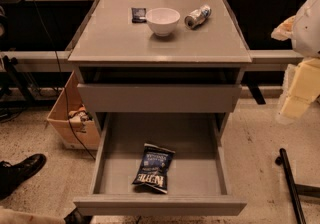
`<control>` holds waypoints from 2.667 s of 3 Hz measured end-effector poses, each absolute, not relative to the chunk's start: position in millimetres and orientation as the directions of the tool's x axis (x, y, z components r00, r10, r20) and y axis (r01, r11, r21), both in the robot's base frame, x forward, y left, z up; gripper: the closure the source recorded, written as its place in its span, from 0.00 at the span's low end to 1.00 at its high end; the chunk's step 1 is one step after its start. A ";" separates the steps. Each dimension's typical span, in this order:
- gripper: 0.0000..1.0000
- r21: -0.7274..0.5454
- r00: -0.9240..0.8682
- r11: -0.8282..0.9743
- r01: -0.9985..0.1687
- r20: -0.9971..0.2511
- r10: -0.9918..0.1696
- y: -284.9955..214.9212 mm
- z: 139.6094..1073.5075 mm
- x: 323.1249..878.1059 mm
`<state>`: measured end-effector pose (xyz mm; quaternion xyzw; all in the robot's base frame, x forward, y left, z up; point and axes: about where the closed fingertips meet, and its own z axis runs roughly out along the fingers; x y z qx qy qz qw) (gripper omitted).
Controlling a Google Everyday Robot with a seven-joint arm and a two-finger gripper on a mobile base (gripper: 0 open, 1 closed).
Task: Pick blue chip bag from middle drawer and place on counter
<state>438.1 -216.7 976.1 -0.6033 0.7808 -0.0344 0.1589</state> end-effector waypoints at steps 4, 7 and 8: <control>0.00 -0.099 -0.188 0.232 -0.968 -0.328 -0.926 -144.0 775.5 503.0; 0.00 0.017 -0.182 0.188 -0.982 -0.357 -0.916 -76.2 637.3 513.6; 0.00 0.048 -0.207 0.205 -0.978 -0.399 -0.893 -54.1 605.3 516.6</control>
Offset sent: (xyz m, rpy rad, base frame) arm 0.0471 0.0334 -0.1339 0.1630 0.0743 0.0020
